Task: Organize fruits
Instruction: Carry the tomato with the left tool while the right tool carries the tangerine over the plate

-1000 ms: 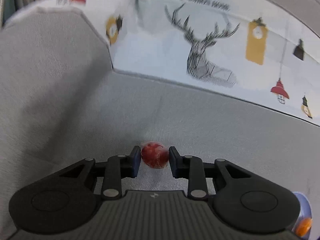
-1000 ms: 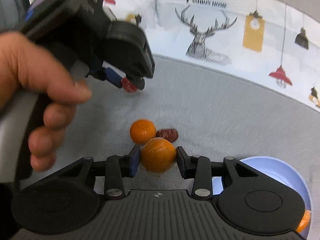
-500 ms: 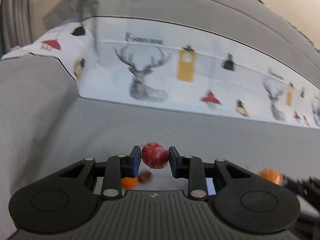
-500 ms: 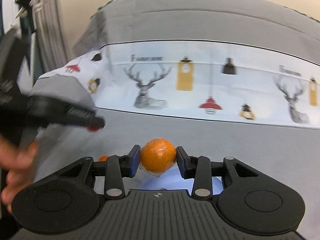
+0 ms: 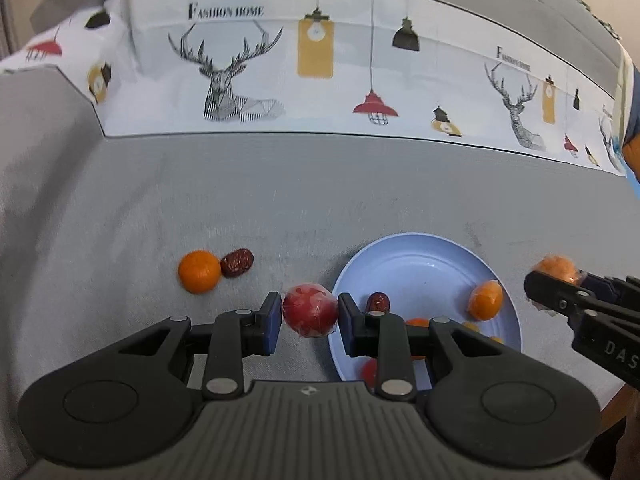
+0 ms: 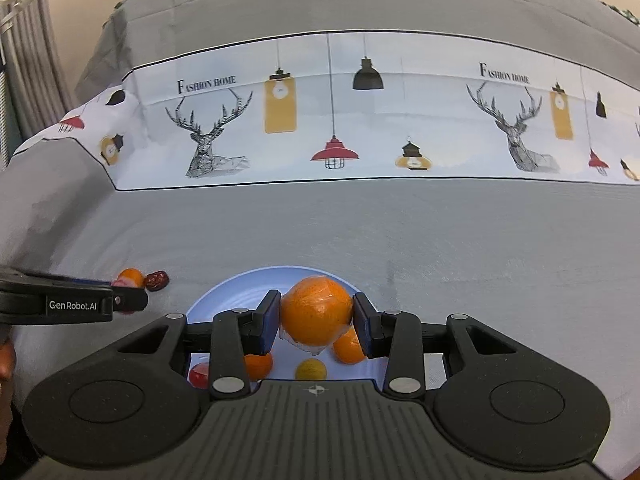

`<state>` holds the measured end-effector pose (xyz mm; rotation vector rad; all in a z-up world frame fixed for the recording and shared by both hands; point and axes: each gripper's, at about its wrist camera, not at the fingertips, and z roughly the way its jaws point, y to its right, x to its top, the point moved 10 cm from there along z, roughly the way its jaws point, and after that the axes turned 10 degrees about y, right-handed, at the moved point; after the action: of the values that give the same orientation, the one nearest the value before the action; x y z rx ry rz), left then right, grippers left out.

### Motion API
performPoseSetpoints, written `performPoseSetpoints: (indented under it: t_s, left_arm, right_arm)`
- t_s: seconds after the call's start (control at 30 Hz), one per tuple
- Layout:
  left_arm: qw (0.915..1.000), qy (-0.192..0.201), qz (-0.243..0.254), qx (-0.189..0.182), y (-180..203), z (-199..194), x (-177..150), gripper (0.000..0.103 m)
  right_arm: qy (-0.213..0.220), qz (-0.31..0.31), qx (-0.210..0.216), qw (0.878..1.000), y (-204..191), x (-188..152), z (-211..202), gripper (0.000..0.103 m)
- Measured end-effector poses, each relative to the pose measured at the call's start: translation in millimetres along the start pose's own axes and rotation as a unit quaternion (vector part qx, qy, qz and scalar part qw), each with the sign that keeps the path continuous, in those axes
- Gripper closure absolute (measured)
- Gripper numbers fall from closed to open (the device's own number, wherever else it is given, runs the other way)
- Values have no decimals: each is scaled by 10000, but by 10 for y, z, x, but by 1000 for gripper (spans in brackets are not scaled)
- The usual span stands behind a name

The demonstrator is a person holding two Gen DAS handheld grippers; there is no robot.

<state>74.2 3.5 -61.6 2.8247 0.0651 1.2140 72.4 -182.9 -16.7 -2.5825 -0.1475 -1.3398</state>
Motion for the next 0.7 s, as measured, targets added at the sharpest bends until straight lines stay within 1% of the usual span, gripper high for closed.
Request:
performPoseSetpoints:
  t_s: [0.07, 0.23, 0.33, 0.5, 0.6, 0.7]
  left_arm:
    - [9999, -36, -106, -37, -23, 16, -1, 70]
    - [9999, -51, -92, -71, 15, 61, 20, 70]
    - [9998, -36, 18, -187, 108, 79, 11, 70]
    - [9983, -59, 271, -520, 319, 94, -41, 70]
    - [9974, -83, 400, -595, 406, 122, -85, 70]
    - [9972, -108, 465, -583, 445, 155, -115, 70]
  right_arm:
    - [10, 34, 10, 10000, 15, 4, -3, 62]
    - [-67, 51, 28, 10000, 15, -18, 42, 62]
    - [-109, 96, 91, 9999, -11, -26, 68, 62]
    - [-130, 125, 92, 9998, -17, -15, 109, 62]
    - [-146, 187, 98, 9997, -7, -12, 124, 62]
    - [-183, 177, 133, 9996, -24, -23, 127, 62]
